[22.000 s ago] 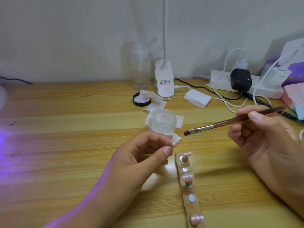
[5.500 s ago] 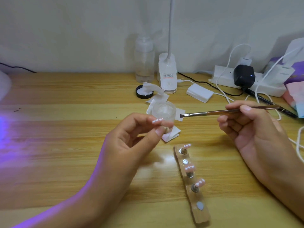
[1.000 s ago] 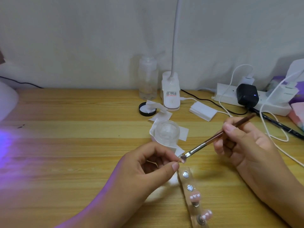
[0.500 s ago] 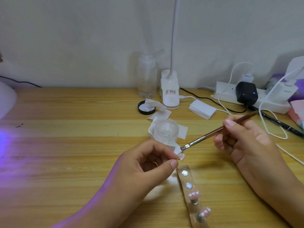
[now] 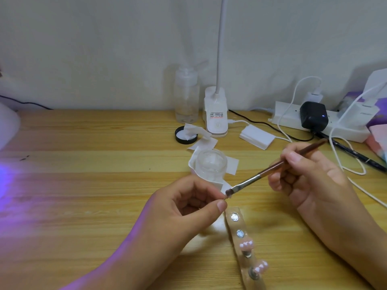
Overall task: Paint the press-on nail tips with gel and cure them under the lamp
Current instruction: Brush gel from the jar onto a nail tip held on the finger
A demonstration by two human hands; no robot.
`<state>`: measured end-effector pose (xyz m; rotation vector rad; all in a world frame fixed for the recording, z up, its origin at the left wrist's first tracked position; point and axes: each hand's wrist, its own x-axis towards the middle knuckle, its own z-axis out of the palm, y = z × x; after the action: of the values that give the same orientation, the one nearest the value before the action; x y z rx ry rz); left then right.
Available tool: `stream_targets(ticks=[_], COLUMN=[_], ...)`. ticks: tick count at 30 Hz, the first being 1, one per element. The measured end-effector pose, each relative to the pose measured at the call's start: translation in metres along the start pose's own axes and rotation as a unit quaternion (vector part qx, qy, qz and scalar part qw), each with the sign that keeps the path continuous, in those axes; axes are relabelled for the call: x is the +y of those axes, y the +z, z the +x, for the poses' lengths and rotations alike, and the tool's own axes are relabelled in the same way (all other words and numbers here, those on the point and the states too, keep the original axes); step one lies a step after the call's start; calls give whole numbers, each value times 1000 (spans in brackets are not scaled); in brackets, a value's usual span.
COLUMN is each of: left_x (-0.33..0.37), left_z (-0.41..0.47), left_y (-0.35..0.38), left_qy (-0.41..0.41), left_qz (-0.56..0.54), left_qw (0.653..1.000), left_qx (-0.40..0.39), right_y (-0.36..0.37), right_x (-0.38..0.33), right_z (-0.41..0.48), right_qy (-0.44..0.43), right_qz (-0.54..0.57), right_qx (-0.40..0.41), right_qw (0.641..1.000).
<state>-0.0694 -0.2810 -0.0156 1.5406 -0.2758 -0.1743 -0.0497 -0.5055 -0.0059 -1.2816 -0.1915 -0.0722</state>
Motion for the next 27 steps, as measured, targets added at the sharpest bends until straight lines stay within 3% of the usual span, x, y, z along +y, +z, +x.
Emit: stream_targets(ticks=[6, 11, 16, 21, 27], left_x=[0, 0, 0, 2, 4], left_z=[-1, -1, 0, 0, 2], left_y=[-1, -1, -1, 0, 1], left_qy=[-5, -7, -9, -13, -31], left_qz=[-3, -4, -8, -15, -29], left_qw=[1000, 1000, 1000, 1000, 999], left_qx=[-1, 2, 4, 2, -16], right_y=[-2, 3, 1, 2, -6], right_x=[2, 1, 1, 3, 1], right_z=[2, 0, 4, 3, 12], right_qy=[13, 21, 41, 32, 49], right_qz=[-6, 11, 13, 18, 61], right_qx=[64, 19, 63, 23, 112], right_qw=[998, 1000, 997, 999, 991])
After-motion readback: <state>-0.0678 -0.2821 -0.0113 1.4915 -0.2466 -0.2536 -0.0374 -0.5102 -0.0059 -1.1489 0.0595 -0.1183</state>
